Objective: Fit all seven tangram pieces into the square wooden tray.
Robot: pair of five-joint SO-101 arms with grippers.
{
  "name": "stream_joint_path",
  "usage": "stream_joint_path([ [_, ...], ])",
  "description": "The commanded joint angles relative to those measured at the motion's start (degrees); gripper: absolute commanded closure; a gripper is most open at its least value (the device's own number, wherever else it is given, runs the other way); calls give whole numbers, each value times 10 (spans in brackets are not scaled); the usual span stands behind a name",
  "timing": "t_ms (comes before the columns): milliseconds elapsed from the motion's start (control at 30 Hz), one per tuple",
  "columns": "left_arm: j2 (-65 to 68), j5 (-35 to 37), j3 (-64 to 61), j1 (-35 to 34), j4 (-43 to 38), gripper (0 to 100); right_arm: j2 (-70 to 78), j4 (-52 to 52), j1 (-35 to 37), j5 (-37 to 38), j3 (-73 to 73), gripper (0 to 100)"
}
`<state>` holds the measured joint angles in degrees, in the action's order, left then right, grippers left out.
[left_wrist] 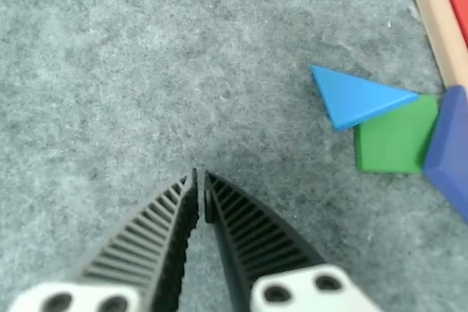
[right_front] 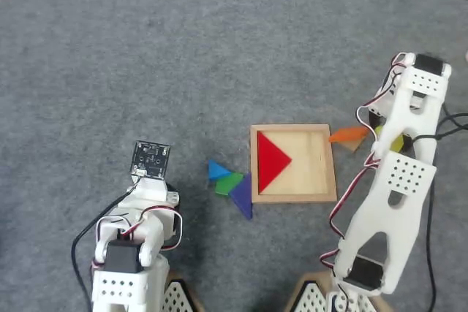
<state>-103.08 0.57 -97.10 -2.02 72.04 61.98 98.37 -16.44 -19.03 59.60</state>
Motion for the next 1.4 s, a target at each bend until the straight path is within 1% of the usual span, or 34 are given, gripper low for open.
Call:
stream_joint_path([
  [0, -11, -4, 7, -4, 4, 985, -75, 25, -1, 11, 21, 782],
  [167, -11, -4, 7, -4, 4, 985, -136, 43, 7, 50, 18, 782],
  [300, -11, -4, 7, -4, 4, 985, -189, 47, 16, 104, 16, 783],
  [400, -11, -4, 7, -4, 4, 985, -249, 48, 33, 135, -30, 783],
  [500, -11, -4, 7, -4, 4, 985, -335, 47, 78, 156, -141, 783],
  [667, -11, -4, 7, -4, 4, 985, -496, 44, 188, 203, -298, 783],
  [733, -11, -4, 7, -4, 4, 985, -551, 44, 239, 246, -345, 783],
  [833, -11, -4, 7, -4, 4, 985, -601, 31, 314, 330, -418, 783],
  [967, -11, -4, 7, -4, 4, 985, -606, -40, 379, 453, -508, 783],
  [1067, -11, -4, 7, -4, 4, 985, -606, -116, 395, 582, -580, 783],
  [1133, -11, -4, 7, -4, 4, 985, -606, -171, 396, 642, -620, 783],
  [1233, -11, -4, 7, -4, 4, 985, -606, -237, 396, 699, -669, 783],
  [1367, -11, -4, 7, -4, 4, 985, -606, -309, 397, 753, -731, 783],
])
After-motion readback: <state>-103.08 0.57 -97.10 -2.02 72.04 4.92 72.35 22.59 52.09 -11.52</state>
